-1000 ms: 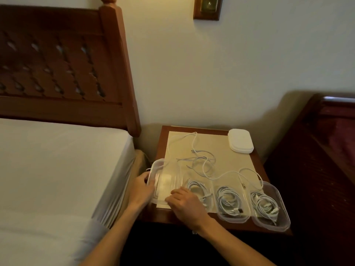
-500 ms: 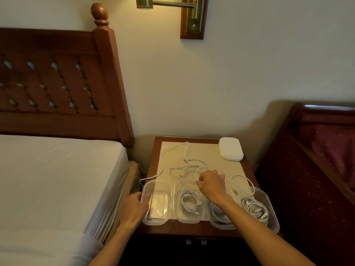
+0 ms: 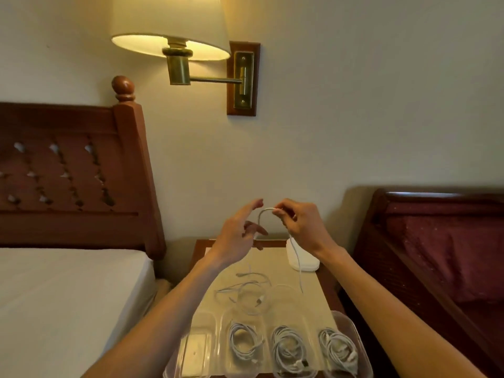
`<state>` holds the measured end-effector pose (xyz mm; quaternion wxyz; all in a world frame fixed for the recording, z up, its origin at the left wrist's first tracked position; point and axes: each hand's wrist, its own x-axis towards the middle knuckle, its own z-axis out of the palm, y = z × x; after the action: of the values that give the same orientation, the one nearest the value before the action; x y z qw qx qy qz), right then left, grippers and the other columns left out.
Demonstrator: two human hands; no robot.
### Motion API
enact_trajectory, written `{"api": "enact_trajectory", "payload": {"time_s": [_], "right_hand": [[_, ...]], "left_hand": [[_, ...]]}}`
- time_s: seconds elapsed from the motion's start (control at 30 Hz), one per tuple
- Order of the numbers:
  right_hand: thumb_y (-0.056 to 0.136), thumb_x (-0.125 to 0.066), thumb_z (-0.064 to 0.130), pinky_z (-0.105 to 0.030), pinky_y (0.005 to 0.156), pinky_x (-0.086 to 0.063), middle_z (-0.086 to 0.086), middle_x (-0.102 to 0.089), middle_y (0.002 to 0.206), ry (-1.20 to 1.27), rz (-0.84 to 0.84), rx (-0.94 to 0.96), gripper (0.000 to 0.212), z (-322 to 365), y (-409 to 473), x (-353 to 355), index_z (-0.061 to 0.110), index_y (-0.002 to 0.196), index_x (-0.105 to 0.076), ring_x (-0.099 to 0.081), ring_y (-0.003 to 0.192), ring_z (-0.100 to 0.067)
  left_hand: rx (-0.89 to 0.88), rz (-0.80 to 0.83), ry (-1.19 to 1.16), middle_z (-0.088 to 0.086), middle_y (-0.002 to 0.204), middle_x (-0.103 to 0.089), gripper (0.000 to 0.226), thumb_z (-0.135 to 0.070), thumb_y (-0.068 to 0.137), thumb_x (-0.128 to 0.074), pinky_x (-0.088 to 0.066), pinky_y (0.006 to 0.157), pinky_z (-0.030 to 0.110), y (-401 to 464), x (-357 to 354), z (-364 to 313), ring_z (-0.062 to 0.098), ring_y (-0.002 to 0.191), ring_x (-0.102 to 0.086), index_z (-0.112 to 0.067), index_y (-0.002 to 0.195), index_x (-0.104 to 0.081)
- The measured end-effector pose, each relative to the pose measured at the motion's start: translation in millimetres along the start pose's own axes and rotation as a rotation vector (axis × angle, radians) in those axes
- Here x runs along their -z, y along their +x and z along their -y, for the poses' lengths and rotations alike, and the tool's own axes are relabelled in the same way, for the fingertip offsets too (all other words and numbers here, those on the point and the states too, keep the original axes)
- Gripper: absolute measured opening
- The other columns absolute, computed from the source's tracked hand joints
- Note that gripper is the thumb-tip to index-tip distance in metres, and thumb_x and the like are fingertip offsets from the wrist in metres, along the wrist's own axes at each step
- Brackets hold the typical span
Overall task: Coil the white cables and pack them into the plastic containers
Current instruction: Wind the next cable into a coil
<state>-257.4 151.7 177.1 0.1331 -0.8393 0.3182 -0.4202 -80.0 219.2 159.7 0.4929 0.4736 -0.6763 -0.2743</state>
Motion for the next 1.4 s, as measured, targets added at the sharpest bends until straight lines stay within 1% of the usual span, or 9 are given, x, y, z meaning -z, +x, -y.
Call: {"api": "enact_trajectory", "payload": {"time_s": [0.2, 0.4, 0.5, 0.63, 0.8, 0.93, 1.17, 1.33, 1.4], "right_hand": [[0.100, -0.051, 0.017, -0.029, 0.059, -0.057, -0.001, -0.059, 0.070, 0.241, 0.104, -0.069, 0.017, 9, 15, 34, 0.015, 0.088, -0.064, -0.056, 0.059, -0.011], [0.105, -0.038, 0.020, -0.029, 0.051, -0.035, 0.002, -0.038, 0.059, 0.432, 0.142, -0.419, 0.031, -37, -25, 35, 0.009, 0.083, -0.056, -0.034, 0.053, -0.014], [0.104, -0.040, 0.022, -0.029, 0.049, -0.032, 0.000, -0.039, 0.058, 0.397, 0.019, -0.490, 0.032, -42, -25, 43, 0.008, 0.083, -0.059, -0.034, 0.050, -0.010], [0.101, -0.048, 0.024, -0.021, 0.050, -0.030, 0.009, -0.045, 0.052, 0.194, -0.066, -0.280, 0.032, -7, 10, 50, 0.017, 0.073, -0.062, -0.035, 0.047, -0.005], [0.100, -0.050, 0.020, -0.015, 0.058, -0.042, 0.013, -0.058, 0.068, 0.111, -0.012, -0.007, 0.025, 48, 53, 44, 0.013, 0.081, -0.065, -0.053, 0.060, -0.001], [0.103, -0.045, 0.021, -0.020, 0.063, -0.044, 0.008, -0.059, 0.071, 0.113, 0.074, 0.038, 0.029, 63, 61, 50, 0.018, 0.081, -0.063, -0.054, 0.065, -0.006], [0.104, -0.034, 0.038, -0.021, 0.043, -0.021, 0.005, -0.029, 0.056, 0.777, 0.287, -0.427, 0.040, 50, 32, 62, 0.018, 0.073, -0.049, -0.023, 0.047, -0.009], [0.104, -0.033, 0.032, -0.018, 0.040, -0.025, 0.007, -0.027, 0.053, 1.164, 0.353, -0.506, 0.036, 72, 36, 73, 0.017, 0.075, -0.049, -0.022, 0.043, -0.007], [0.102, -0.039, 0.025, -0.018, 0.044, -0.038, 0.005, -0.034, 0.055, 1.322, 0.519, -0.452, 0.024, 76, 40, 87, 0.012, 0.089, -0.055, -0.032, 0.046, -0.007]], "left_hand": [[-0.339, -0.078, 0.352, -0.001, 0.090, -0.063, 0.010, -0.014, 0.093, -0.062, -0.048, 0.072, 0.018, 48, 18, -42, 0.007, 0.079, -0.060, -0.011, 0.098, -0.071], [-0.432, -0.515, 0.529, 0.002, 0.087, -0.063, 0.010, -0.009, 0.093, -0.062, -0.040, 0.069, 0.009, 63, 106, -79, 0.011, 0.079, -0.056, -0.007, 0.090, -0.072], [-0.180, -0.585, 0.591, 0.008, 0.094, -0.069, 0.013, -0.011, 0.094, -0.061, -0.042, 0.073, 0.020, 60, 144, -68, 0.023, 0.088, -0.062, -0.011, 0.088, -0.073], [0.450, -0.212, 0.939, 0.014, 0.134, -0.058, 0.035, -0.021, 0.098, -0.056, -0.042, 0.099, 0.038, 51, 131, -70, 0.033, 0.125, -0.051, -0.009, 0.130, -0.059], [-0.097, 0.049, 0.575, 0.002, 0.142, -0.050, 0.045, -0.024, 0.103, -0.043, -0.040, 0.106, 0.034, 41, 51, -100, 0.017, 0.128, -0.048, -0.016, 0.147, -0.037], [-0.264, 0.002, 0.485, -0.010, 0.080, -0.060, 0.019, -0.017, 0.102, -0.045, -0.040, 0.068, 0.016, 45, 48, -107, 0.000, 0.075, -0.057, -0.017, 0.092, -0.061], [-0.275, -0.386, 0.614, 0.002, 0.072, -0.061, 0.029, -0.016, 0.100, -0.048, -0.038, 0.061, 0.007, 56, 105, -99, 0.004, 0.066, -0.054, -0.012, 0.073, -0.055], [-0.260, -0.391, 0.573, 0.002, 0.071, -0.059, 0.025, -0.018, 0.100, -0.048, -0.035, 0.055, 0.008, 54, 110, -88, 0.004, 0.059, -0.050, -0.012, 0.077, -0.057], [-0.320, -0.340, 0.561, -0.003, 0.069, -0.056, 0.023, -0.019, 0.100, -0.047, -0.036, 0.056, 0.009, 48, 112, -87, 0.003, 0.060, -0.051, -0.013, 0.080, -0.057]]}}
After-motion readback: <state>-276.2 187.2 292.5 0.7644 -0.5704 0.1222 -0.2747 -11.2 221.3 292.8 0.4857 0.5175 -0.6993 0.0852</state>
